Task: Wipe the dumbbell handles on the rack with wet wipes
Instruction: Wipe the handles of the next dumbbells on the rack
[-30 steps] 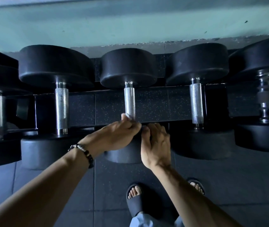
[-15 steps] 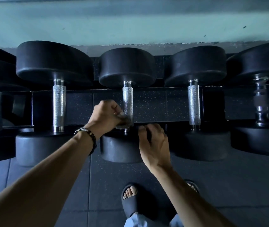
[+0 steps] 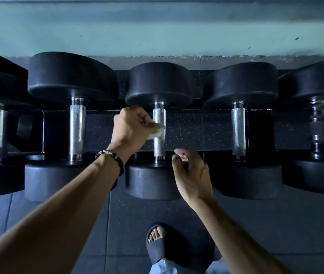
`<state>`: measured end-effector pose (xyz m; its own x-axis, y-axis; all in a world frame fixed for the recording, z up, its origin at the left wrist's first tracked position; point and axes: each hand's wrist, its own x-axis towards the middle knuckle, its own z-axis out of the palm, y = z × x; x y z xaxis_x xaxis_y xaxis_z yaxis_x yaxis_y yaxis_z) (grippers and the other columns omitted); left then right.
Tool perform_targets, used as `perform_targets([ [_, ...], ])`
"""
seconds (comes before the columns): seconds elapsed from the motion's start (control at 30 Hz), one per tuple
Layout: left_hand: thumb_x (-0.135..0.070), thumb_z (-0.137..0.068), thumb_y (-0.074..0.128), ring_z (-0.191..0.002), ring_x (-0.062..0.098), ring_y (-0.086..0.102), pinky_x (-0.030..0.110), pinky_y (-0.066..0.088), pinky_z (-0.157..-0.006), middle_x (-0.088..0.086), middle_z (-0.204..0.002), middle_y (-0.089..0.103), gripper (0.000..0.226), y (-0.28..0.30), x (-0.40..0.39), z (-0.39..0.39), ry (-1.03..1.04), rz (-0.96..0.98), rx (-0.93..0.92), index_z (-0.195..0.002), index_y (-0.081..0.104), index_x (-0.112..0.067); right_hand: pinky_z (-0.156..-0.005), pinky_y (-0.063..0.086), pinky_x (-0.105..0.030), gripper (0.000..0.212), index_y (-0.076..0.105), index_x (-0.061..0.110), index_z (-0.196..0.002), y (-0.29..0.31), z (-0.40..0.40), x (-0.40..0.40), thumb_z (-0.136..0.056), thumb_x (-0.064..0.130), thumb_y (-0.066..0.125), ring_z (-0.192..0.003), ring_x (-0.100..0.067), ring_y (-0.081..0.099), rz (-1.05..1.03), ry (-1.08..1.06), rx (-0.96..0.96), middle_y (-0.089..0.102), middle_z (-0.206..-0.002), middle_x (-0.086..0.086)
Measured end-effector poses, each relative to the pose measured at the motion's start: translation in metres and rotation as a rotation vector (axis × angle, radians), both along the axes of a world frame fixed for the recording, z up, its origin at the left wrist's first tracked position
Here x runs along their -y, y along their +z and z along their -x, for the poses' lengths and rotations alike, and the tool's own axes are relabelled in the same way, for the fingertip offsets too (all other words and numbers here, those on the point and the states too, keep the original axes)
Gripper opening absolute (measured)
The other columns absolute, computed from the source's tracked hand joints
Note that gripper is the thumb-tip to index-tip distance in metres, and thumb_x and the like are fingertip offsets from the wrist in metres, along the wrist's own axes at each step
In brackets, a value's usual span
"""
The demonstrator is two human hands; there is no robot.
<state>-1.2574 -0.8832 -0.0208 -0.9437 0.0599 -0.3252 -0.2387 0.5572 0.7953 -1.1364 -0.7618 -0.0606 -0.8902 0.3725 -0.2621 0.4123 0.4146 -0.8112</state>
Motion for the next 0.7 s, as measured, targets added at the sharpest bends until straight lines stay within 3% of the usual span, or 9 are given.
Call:
perform_targets([
  [0.07,-0.008,-0.069,0.088,-0.059,-0.002,0.068,0.01,0.049,-0.051,-0.006,-0.067,0.073,0.022,0.009,-0.009,-0.013,0.013,-0.109,0.052,-0.075,0.068,-0.002,-0.082,0.043,-0.013,0.034,0.06,0.016,-0.126,0.013,0.0,-0.007,-0.093,0.024,0.062,-0.107,-0.011,0.062,-0.021,0.018,-0.019,0.065,-0.122,-0.001],
  [0.13,-0.011,-0.066,0.091,-0.068,0.009,0.072,0.023,0.058,-0.061,-0.003,-0.072,0.076,0.023,0.013,-0.02,-0.028,0.043,-0.155,0.074,-0.073,0.069,-0.011,-0.083,0.047,-0.017,0.05,0.055,0.024,-0.134,0.028,0.002,-0.013,-0.086,0.035,0.064,-0.105,-0.005,0.06,-0.059,0.049,-0.15,0.059,-0.123,0.005],
  [0.23,-0.007,-0.067,0.089,-0.062,0.009,0.067,0.029,0.059,-0.06,-0.008,-0.066,0.072,0.024,0.013,-0.035,-0.044,0.12,-0.221,0.127,-0.073,0.07,-0.019,-0.083,0.05,-0.013,0.042,0.065,0.032,-0.121,0.04,0.002,-0.026,-0.082,0.021,0.073,-0.09,-0.001,0.064,-0.066,0.099,-0.259,0.059,-0.106,0.007],
  [0.33,-0.001,-0.079,0.079,-0.069,0.014,0.07,0.026,0.06,-0.065,-0.004,-0.068,0.072,0.013,0.019,-0.052,-0.059,0.105,-0.339,0.203,-0.082,0.073,-0.013,-0.079,0.038,0.002,0.034,0.074,0.017,-0.112,0.042,0.0,-0.05,-0.08,0.009,0.078,-0.083,0.001,0.058,-0.122,0.158,-0.266,0.062,-0.095,0.004],
  [0.47,0.002,-0.084,0.073,-0.09,0.031,0.072,0.036,0.061,-0.079,0.017,-0.09,0.075,0.013,0.017,-0.076,-0.079,0.085,-0.487,0.242,-0.096,0.074,-0.003,-0.074,0.043,-0.005,0.027,0.076,0.01,-0.106,0.039,-0.012,-0.091,-0.079,0.014,0.075,-0.078,-0.007,0.061,-0.123,0.201,-0.271,0.065,-0.09,-0.005],
  [0.53,0.008,-0.084,0.07,-0.095,0.027,0.072,0.034,0.059,-0.083,0.017,-0.099,0.075,0.025,0.015,-0.095,-0.09,-0.025,-0.51,0.259,-0.108,0.071,0.0,-0.071,0.047,-0.011,0.019,0.077,0.012,-0.099,0.039,-0.018,-0.119,-0.082,0.018,0.073,-0.074,-0.007,0.062,-0.128,0.211,-0.264,0.064,-0.088,-0.003],
  [0.6,0.015,-0.083,0.067,-0.094,0.014,0.072,0.023,0.056,-0.082,0.013,-0.106,0.074,0.035,0.012,-0.117,-0.104,-0.051,-0.54,0.267,-0.116,0.068,0.001,-0.071,0.045,-0.006,0.015,0.078,0.01,-0.096,0.039,-0.021,-0.151,-0.084,0.017,0.072,-0.075,-0.005,0.062,-0.131,0.188,-0.277,0.064,-0.087,0.001],
  [0.63,0.009,-0.084,0.07,-0.095,0.008,0.071,0.019,0.054,-0.082,0.01,-0.109,0.073,0.036,0.01,-0.128,-0.112,-0.028,-0.51,0.219,-0.118,0.068,-0.002,-0.073,0.044,-0.004,0.014,0.079,0.009,-0.095,0.037,-0.02,-0.168,-0.084,0.014,0.073,-0.076,-0.004,0.062,-0.137,0.165,-0.286,0.065,-0.087,0.001],
  [0.7,-0.024,-0.085,0.072,-0.1,0.003,0.066,0.015,0.049,-0.087,-0.003,-0.112,0.071,0.037,-0.004,-0.152,-0.127,0.017,-0.19,0.047,-0.121,0.068,-0.015,-0.071,0.045,-0.003,0.012,0.079,0.006,-0.095,0.033,-0.014,-0.2,-0.083,0.006,0.074,-0.076,-0.002,0.063,-0.16,0.122,-0.279,0.067,-0.087,-0.002],
])
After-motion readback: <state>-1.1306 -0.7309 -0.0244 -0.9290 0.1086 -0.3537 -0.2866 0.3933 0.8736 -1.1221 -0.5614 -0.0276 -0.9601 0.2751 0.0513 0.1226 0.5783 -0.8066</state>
